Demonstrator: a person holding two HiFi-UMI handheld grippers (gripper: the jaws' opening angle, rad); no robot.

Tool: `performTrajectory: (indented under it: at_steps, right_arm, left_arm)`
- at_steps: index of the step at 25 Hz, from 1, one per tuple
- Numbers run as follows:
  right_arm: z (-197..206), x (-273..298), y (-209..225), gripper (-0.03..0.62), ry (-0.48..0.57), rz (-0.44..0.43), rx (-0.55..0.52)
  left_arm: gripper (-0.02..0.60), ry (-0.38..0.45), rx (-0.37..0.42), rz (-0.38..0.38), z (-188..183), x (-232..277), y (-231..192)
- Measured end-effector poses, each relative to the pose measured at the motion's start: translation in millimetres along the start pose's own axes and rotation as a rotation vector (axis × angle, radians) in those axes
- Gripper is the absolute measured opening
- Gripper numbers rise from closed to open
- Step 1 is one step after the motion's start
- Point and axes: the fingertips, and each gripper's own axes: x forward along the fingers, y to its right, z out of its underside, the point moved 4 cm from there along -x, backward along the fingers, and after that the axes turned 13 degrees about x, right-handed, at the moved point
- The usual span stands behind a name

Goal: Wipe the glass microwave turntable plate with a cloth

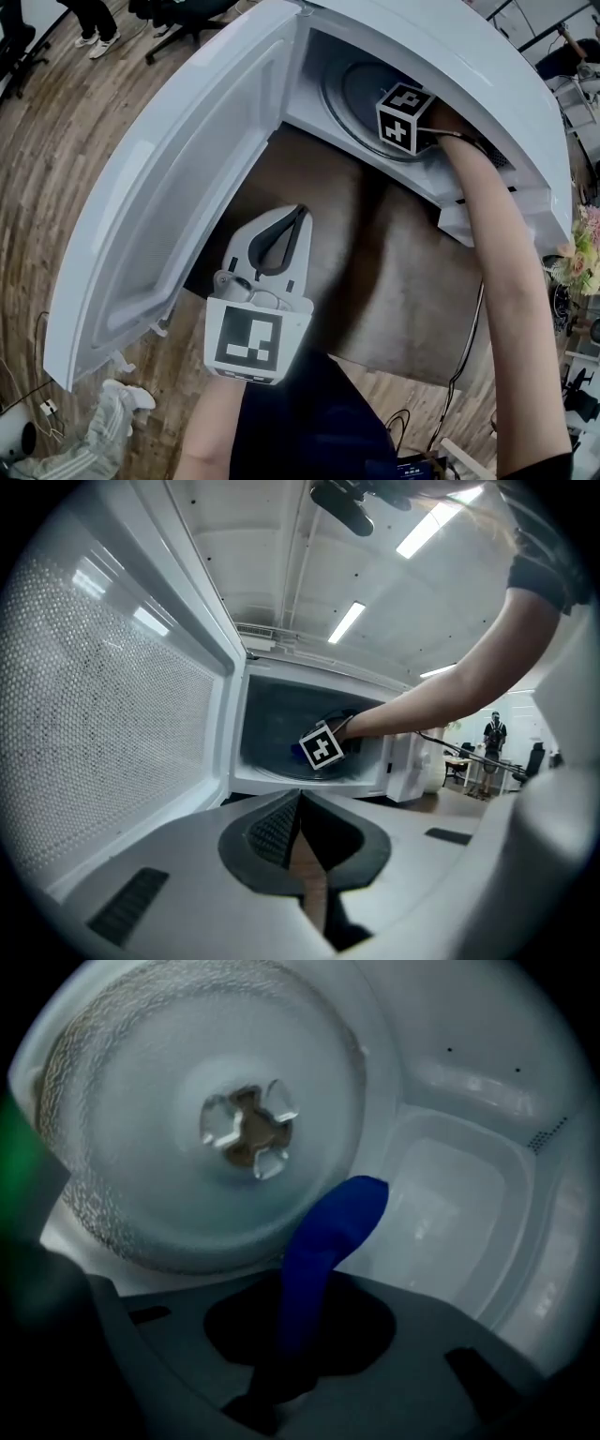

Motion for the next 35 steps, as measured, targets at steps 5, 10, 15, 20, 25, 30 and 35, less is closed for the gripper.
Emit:
performTrajectory:
  at_steps: [5, 10, 15, 20, 25, 30, 35]
  right_arm:
    - [12.4, -0.2, -11.0, 0.057, -0.11, -0.067, -0.101]
    - [13.8, -2.3, -8.2, 0.057, -0.104, -0.072, -0.085]
    - [-0.2, -21.6, 10.1, 0.057, 0.069, -0.049, 0.181]
    - [-16.2, -43.8, 17.7, 0.057, 0.276, 0.02, 0.372]
    - [-42.4, -88.3, 28.0, 0.058, 0.508, 0.102, 0.447]
    - [-75.6, -119.5, 16.7, 0.059, 0.62, 0.082, 0.373]
    - [-87.3, -116.4, 0.3, 0.058, 0.596, 0.12, 0.205]
  left_arm:
    - [0.005, -0.003, 0.012, 0.004, -2.1, -0.7, 1.9]
    - [0.005, 0.003, 0.015, 0.006, -3.8, -3.9, 1.4]
    - [0.005, 0.0, 0.008, 0.015, -0.7, -6.0, 1.8]
    - [0.005, 0.002, 0.015, 0.019, -3.0, -6.0, 2.4]
    - [0.005, -0.006, 0.025, 0.022, -3.6, -6.7, 1.7]
    - [0.005, 0.003, 0.02, 0.008, -5.8, -7.4, -1.2]
    - [0.005, 0.0, 0.014, 0.001, -4.4, -7.7, -1.7]
